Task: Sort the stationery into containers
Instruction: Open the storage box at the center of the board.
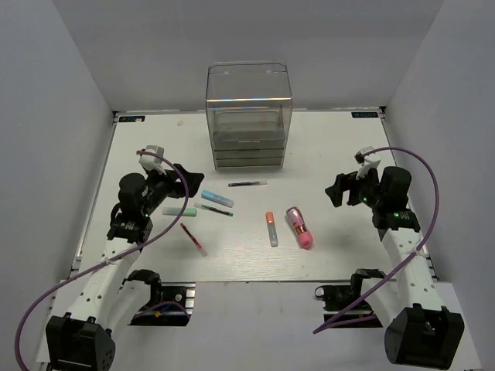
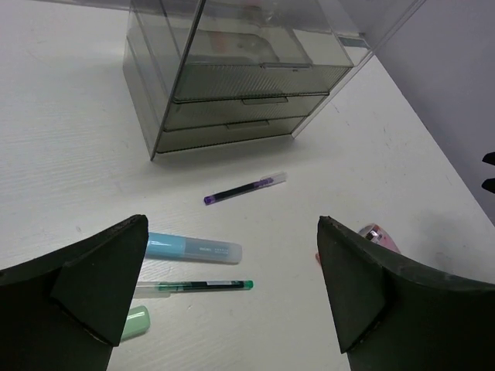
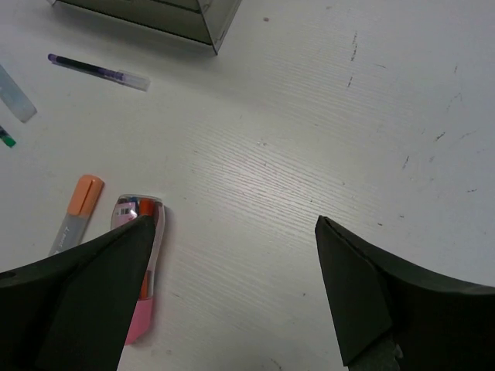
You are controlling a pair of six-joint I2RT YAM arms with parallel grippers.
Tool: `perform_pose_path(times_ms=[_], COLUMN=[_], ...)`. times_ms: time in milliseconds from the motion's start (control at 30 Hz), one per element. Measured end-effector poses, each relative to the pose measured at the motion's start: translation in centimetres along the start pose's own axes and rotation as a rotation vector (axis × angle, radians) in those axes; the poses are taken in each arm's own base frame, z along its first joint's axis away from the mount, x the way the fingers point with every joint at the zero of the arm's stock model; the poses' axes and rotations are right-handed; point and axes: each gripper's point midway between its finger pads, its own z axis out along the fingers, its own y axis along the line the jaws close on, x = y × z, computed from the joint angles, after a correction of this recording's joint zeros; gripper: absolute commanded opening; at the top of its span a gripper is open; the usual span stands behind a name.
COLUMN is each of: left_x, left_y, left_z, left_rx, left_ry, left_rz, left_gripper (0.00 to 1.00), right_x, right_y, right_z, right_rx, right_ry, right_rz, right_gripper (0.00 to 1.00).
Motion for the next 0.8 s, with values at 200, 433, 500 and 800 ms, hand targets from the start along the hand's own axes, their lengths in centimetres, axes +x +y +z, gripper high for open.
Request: perform_pose_path(times_ms=[200, 433, 500, 800], left_x=[0.1, 1.2, 2.6, 4.8], left_y=[-0.4, -1.5, -1.7, -3.8], left_z=[0.4, 1.7, 2.2, 4.7], left_rx=[0.024, 0.109, 0.136, 0.19], left_ry=[0.006, 0.019, 0.05, 0.094], left_rz=[-0.039, -0.16, -0.228, -0.428], left_gripper=[0.61, 0.47, 0.63, 0.7], right_x=[1.0, 2.1, 1.9, 2.3], right_y=[2.4, 4.9, 5.0, 4.8], right_z=[-0.5, -1.3, -1.4, -1.3], right_rx=[-0.157, -0.318, -0.322, -0.294], right_ry=[0.032, 0.037, 0.027, 0.017], right_rz=[-0.106, -0.203, -0.214, -0.195], right_gripper=[0.9, 0.32, 0.37, 0.72])
